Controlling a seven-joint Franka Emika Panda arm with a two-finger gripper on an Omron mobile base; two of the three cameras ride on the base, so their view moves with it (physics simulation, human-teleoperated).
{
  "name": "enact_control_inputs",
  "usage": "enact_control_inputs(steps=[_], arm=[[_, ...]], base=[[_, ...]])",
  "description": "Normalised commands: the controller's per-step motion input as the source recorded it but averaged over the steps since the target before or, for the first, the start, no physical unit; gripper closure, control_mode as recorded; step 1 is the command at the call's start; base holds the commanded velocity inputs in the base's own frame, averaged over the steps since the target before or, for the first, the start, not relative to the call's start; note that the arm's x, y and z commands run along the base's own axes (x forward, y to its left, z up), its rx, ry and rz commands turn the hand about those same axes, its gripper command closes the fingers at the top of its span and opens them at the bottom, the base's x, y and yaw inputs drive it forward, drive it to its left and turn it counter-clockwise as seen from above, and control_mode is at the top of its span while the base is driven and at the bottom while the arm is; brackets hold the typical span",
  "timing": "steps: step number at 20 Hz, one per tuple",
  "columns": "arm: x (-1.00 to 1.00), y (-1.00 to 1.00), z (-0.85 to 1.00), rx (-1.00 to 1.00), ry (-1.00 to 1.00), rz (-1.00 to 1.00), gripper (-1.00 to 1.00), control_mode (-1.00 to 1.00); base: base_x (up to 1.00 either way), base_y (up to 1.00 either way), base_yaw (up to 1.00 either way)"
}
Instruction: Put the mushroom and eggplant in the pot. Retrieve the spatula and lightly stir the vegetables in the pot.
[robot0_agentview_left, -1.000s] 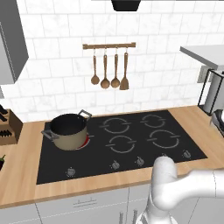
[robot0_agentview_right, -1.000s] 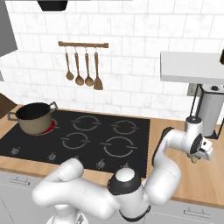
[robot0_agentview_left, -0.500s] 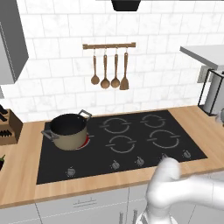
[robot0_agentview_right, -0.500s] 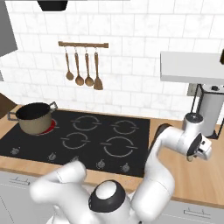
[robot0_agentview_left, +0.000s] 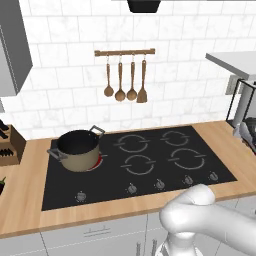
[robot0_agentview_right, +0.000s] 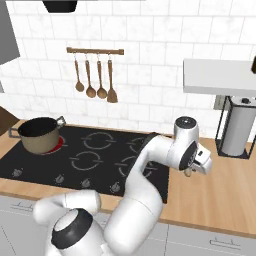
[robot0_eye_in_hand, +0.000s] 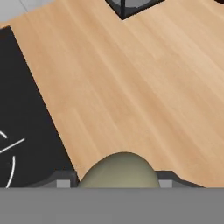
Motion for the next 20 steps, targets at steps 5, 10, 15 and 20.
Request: enact_control_inputs(steps=[5, 10, 15, 20], arm=[[-0.12, 1.0, 0.52, 0.0, 0.0, 0.08, 1.0, -1.0], [-0.03, 1.0, 0.49, 0.0, 0.0, 0.1, 1.0, -1.0], [-0.07, 1.0, 0.37, 0.0, 0.0, 0.1, 1.0, -1.0], [-0.03, 0.94, 0.28, 0.0, 0.0, 0.07, 1.0, -1.0]], base=[[0.0, 0.0, 0.0], [0.0, 0.0, 0.0], [0.0, 0.0, 0.0], [0.0, 0.0, 0.0]])
